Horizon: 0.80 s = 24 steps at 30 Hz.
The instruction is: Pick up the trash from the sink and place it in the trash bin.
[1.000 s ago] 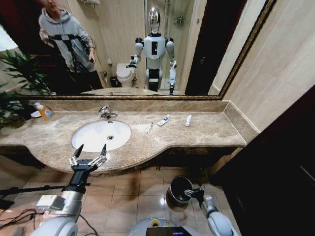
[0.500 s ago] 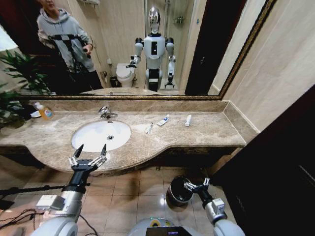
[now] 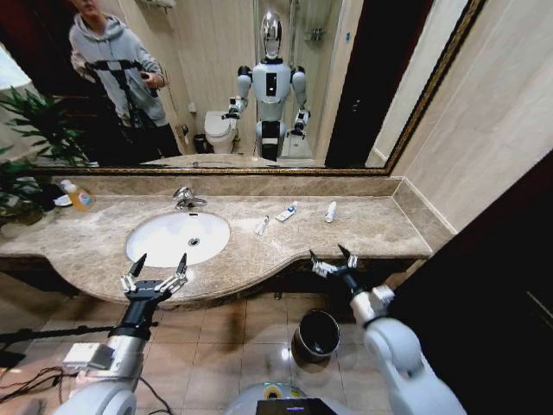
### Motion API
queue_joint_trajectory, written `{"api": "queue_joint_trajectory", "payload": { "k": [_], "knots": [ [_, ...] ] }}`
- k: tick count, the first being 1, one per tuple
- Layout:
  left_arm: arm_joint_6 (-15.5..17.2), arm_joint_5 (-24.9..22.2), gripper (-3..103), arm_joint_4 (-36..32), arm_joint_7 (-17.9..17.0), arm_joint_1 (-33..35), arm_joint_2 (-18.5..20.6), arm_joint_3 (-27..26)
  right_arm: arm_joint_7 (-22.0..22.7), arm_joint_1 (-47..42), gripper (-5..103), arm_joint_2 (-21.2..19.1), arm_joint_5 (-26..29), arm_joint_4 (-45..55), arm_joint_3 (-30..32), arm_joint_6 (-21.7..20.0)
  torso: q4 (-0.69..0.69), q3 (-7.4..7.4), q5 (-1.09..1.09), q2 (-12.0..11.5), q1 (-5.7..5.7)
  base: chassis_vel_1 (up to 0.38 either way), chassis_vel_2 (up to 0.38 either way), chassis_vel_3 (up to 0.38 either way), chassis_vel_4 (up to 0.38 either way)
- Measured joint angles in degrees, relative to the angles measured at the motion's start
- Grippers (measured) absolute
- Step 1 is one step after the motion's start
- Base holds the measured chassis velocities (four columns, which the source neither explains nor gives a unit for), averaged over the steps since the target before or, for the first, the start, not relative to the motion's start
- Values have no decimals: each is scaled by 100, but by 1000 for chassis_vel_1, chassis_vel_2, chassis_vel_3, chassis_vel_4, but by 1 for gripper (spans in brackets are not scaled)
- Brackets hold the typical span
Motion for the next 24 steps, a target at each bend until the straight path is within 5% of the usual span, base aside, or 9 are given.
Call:
{"api": "queue_joint_trajectory", "payload": {
  "k": [10, 24],
  "knots": [
    [0, 0, 100, 0, 0, 0, 0, 0, 190, 1522, 100, -14, -34, -1324, -490, -383, 0, 0, -2, 0, 0, 0, 0, 0, 0],
    [0, 0, 100, 0, 0, 0, 0, 0, 260, 3080, 100, 218, 54, -3539, -869, 93, 0, -1, -1, 0, 0, 0, 0, 0, 0]
  ]
}}
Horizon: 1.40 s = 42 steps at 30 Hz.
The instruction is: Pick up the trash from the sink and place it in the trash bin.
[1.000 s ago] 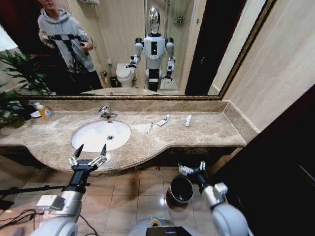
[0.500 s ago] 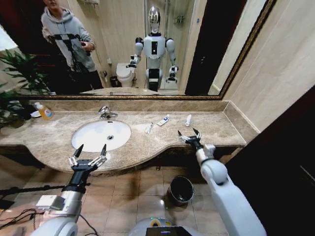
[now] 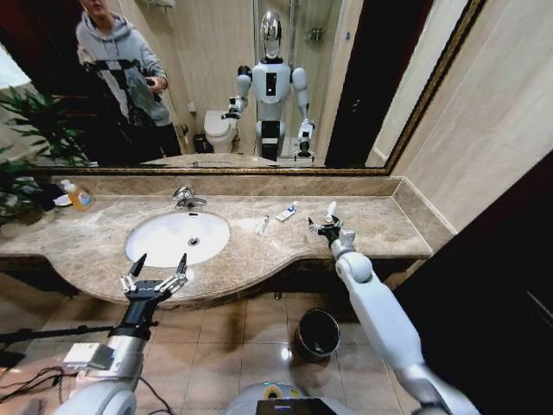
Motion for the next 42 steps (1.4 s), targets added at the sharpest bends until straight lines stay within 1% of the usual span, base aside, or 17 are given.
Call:
{"api": "queue_joint_trajectory", "payload": {
  "k": [3, 5, 8, 18, 19, 21, 24, 25, 26, 28, 32, 33, 35, 36, 37, 39, 42],
  "knots": [
    [0, 0, 100, 0, 0, 0, 0, 0, -33, 144, 100, 38, -18, -245, -21, 57, -1, 0, -1, 0, 0, 0, 0, 0, 0],
    [0, 0, 100, 0, 0, 0, 0, 0, -51, 291, 100, 133, -104, -571, -35, 250, 0, 0, 0, 0, 0, 0, 0, 0, 0],
    [0, 0, 100, 0, 0, 0, 0, 0, -54, 388, 100, 216, -243, -801, -4, 366, 0, 0, 0, 0, 0, 0, 0, 0, 0],
    [0, 0, 100, 0, 0, 0, 0, 0, -55, 517, 100, 214, -265, -1178, 123, 430, 0, 0, -1, 1, -1, 0, 0, 0, 0],
    [0, 0, 100, 0, 0, 0, 0, 0, -65, 530, 102, 204, -261, -1218, 142, 438, 0, 0, 0, 1, -1, 0, 0, 0, 0],
    [0, 0, 100, 0, 0, 0, 0, 0, -75, 535, 100, 197, -260, -1239, 157, 441, 0, 0, 0, 1, 0, 0, 0, 0, 0],
    [0, 0, 100, 0, 0, 0, 0, 0, -97, 545, 85, 180, -257, -1330, 182, 444, 0, 0, 0, 1, -1, 0, 0, 0, 0],
    [0, 0, 100, 0, 0, 0, 0, 0, -97, 545, 85, 180, -257, -1330, 182, 444, 0, 0, 0, 1, -1, 0, 0, 0, 0],
    [0, 0, 100, 0, 0, 0, 0, 0, -94, 546, 80, 176, -255, -1363, 182, 451, 0, 0, 0, 1, -1, 0, 0, 0, 0],
    [0, 0, 100, 0, 0, 0, 0, 0, -90, 549, 80, 172, -242, -1385, 186, 451, 0, 0, 0, 1, 0, 0, 0, 0, 0],
    [0, 0, 100, 0, 0, 0, 0, 0, -65, 553, 58, 161, -207, -1418, 199, 450, 0, 0, 0, 1, -1, 0, 0, 0, 0],
    [0, 0, 100, 0, 0, 0, 0, 0, -65, 553, 58, 161, -207, -1418, 199, 450, 0, 0, 0, 1, -1, 0, 0, 0, 0],
    [0, 0, 100, 0, 0, 0, 0, 0, -36, 555, 47, 158, -200, -1422, 203, 450, 0, 0, 0, 1, -1, 0, 0, 0, 0],
    [0, 0, 100, 0, 0, 0, 0, 0, -30, 556, 47, 155, -200, -1424, 202, 450, 0, 0, 0, 1, -1, 0, 0, 0, 0],
    [0, 0, 100, 0, 0, 0, 0, 0, -27, 556, 36, 151, -200, -1425, 203, 450, 0, 0, 0, 1, -1, 0, 0, 0, 0],
    [0, 0, 100, 0, 0, 0, 0, 0, -19, 556, 36, 151, -200, -1425, 204, 450, 0, 0, 0, 1, -1, 0, 0, 0, 0],
    [0, 0, 100, 0, 0, 0, 0, 0, -7, 515, 25, 135, -196, -1364, 210, 450, 0, 0, 0, 1, -1, 0, 0, 0, 0]
  ]
}}
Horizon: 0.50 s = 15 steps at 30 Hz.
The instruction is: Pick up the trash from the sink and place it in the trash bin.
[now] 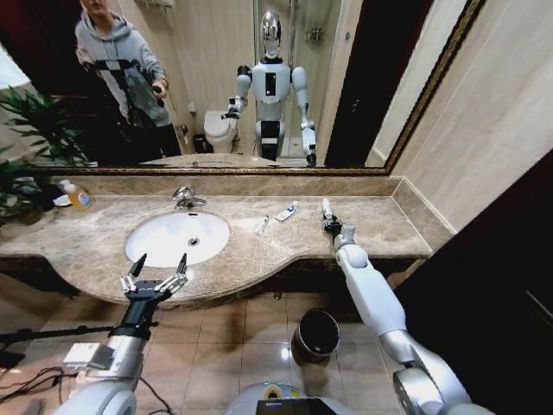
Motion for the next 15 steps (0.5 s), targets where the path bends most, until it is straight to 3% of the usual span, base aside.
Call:
{"api": "queue_joint_trajectory", "payload": {
  "k": [15],
  "knots": [
    [0, 0, 100, 0, 0, 0, 0, 0, 64, -435, 25, -239, 243, 789, 57, -52, 0, 0, 0, 0, 0, 0, 0, 0, 0]
  ]
}}
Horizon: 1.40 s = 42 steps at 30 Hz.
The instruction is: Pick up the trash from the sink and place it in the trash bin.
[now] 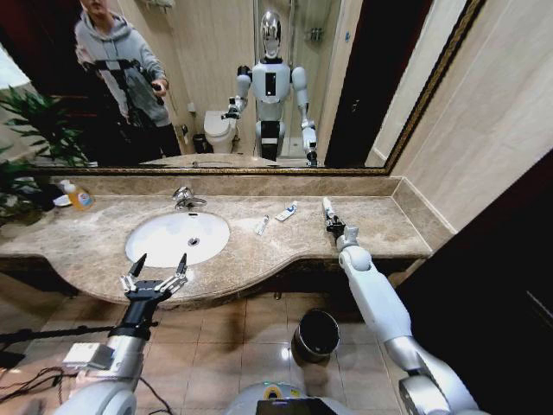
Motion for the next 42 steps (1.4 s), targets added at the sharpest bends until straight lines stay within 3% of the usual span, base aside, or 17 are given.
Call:
{"api": "queue_joint_trajectory", "payload": {
  "k": [11, 17, 21, 27, 35, 42],
  "knots": [
    [0, 0, 100, 0, 0, 0, 0, 0, 230, -1560, 25, -578, 505, 1929, 293, 394, -1, 0, 0, 0, 0, 0, 0, 0, 0],
    [0, 0, 100, 0, 0, 0, 0, 0, -22, -2630, 25, -843, 616, 3025, 566, 594, 1, 0, 0, 0, 0, 0, 0, 0, 0],
    [0, 0, 100, 0, 0, 0, 0, 0, -145, -3583, 25, -773, 564, 3703, 864, 747, -1, -1, 1, 0, 0, 0, 0, 0, 0],
    [0, 0, 100, 0, 0, 0, 0, 0, -596, -4596, 25, -565, -95, 4204, 1298, 1117, -1, -1, 0, 0, -1, 0, 0, 0, 0],
    [0, 0, 100, 0, 0, 0, 0, 0, -669, -5813, 25, -311, -438, 4675, 1346, 1496, 0, 0, -1, 0, 0, 0, 0, 0, 0],
    [0, 0, 100, 0, 0, 0, 0, 0, -639, -6826, 25, -93, -822, 4672, 1245, 2206, 0, -1, -1, 1, 0, 0, 0, 0, 0]
  ]
}}
